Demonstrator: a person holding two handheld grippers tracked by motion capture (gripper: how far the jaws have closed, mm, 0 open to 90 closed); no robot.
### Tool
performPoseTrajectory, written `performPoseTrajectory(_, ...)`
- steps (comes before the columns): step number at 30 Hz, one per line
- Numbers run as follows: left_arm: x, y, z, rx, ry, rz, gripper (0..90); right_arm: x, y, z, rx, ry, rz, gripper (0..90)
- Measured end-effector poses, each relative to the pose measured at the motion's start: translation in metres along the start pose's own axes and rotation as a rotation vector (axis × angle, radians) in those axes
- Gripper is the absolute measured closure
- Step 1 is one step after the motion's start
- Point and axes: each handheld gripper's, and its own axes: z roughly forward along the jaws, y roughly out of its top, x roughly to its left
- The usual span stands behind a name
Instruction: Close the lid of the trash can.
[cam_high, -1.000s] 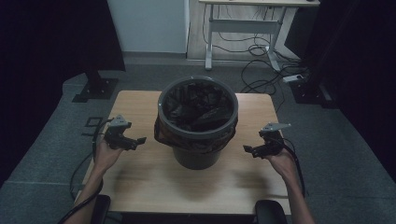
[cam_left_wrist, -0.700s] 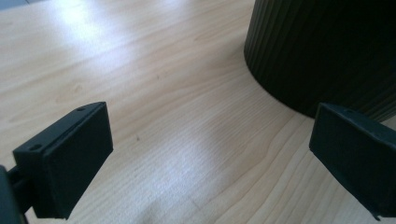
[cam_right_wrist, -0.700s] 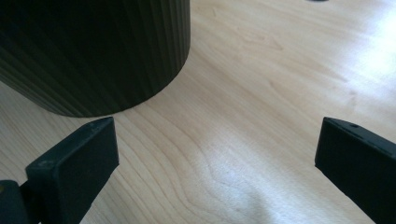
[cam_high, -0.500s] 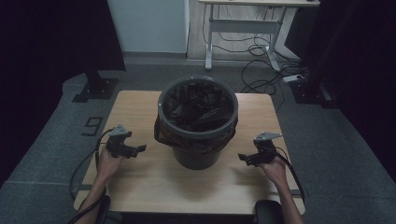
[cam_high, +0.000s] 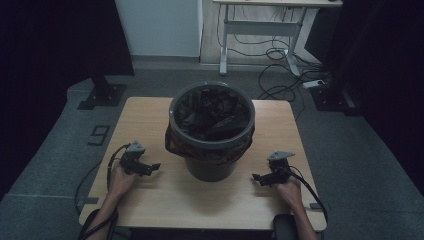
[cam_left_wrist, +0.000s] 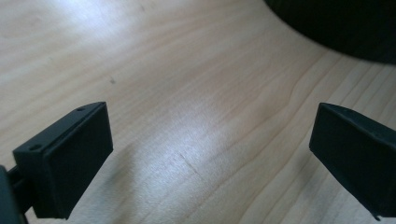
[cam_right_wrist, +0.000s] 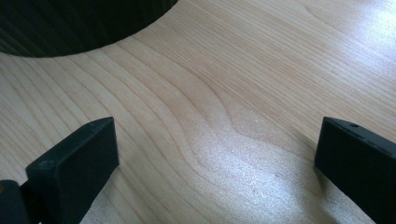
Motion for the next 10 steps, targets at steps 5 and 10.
performPoseTrajectory(5,-0.0030,0.0007,0.0061,0.059,0.014,0.021,0.0,0.0023,-0.0001,0.0010,0.018,-0.030,-0.032,0.0)
performPoseTrajectory(10,-0.0038,0.0012,0.0082,0.085,0.015,0.012,0.0,0.0026,-0.0002,0.0012,0.019,-0.030,-0.036,0.0)
